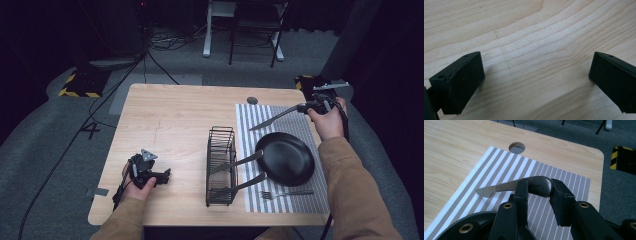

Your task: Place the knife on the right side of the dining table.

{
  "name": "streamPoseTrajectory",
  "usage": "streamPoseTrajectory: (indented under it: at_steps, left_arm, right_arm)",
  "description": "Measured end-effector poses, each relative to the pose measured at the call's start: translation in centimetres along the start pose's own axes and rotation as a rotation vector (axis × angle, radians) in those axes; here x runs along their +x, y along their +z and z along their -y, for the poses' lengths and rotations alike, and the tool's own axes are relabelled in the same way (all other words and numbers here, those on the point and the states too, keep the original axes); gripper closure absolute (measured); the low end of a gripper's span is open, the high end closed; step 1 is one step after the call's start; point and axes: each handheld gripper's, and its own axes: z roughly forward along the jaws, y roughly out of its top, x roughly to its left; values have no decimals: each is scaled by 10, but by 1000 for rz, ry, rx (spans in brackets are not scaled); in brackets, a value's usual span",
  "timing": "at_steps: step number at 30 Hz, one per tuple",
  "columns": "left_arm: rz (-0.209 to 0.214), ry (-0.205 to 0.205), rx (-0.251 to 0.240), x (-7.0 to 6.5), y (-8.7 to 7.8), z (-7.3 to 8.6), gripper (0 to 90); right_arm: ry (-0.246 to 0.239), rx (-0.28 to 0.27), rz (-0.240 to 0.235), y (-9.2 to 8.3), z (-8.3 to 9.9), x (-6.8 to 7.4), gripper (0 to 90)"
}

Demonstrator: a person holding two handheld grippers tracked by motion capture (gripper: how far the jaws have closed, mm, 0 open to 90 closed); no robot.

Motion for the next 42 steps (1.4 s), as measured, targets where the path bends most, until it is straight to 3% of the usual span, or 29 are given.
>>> streamPoseTrajectory:
  at_steps: [6, 10, 16, 31, 42]
  left_arm:
    - [0, -1, 0, 0, 0, 0, 2]
    - [0, -1, 0, 0, 0, 0, 2]
    - [0, -1, 0, 0, 0, 0, 2]
    - [0, 0, 0, 0, 0, 0, 2]
    - [0, -1, 0, 0, 0, 0, 2]
  right_arm:
    - [23, 16, 11, 11, 13, -14, 654]
    - [68, 28, -8, 18, 24, -26, 648]
    - [83, 51, 0, 24, 34, -33, 639]
    - [120, 99, 19, 41, 51, -43, 629]
    - [105, 151, 65, 50, 57, -44, 653]
